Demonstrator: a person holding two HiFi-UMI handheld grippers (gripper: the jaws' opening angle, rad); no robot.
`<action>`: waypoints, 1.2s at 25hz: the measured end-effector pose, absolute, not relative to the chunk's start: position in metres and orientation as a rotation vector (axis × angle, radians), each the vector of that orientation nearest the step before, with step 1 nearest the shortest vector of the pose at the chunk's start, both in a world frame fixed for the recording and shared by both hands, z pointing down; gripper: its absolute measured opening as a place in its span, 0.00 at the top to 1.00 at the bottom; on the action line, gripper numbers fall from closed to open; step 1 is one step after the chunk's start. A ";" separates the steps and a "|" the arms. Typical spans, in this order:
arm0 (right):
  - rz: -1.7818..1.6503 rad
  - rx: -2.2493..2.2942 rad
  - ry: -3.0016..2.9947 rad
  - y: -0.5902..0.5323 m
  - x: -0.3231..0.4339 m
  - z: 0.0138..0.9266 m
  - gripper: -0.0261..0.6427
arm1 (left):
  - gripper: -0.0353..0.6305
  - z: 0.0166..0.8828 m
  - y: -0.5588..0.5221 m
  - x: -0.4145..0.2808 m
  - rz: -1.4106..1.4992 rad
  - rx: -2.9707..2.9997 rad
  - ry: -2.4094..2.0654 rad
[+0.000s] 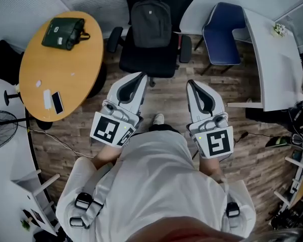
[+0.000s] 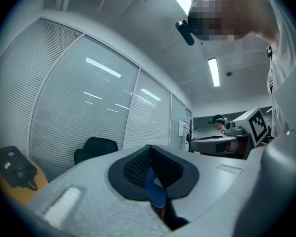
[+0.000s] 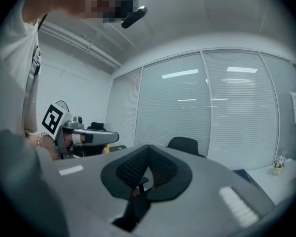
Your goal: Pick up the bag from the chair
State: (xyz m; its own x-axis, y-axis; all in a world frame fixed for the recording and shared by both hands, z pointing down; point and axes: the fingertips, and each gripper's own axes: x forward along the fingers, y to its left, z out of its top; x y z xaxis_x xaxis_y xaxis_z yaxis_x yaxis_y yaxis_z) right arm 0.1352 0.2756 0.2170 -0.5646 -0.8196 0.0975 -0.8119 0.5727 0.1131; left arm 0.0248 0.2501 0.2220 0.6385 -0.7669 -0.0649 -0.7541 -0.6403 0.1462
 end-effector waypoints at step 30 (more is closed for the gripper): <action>-0.052 1.337 -2.658 0.138 0.127 0.245 0.96 | 0.94 0.245 0.122 0.017 -0.160 2.711 -1.311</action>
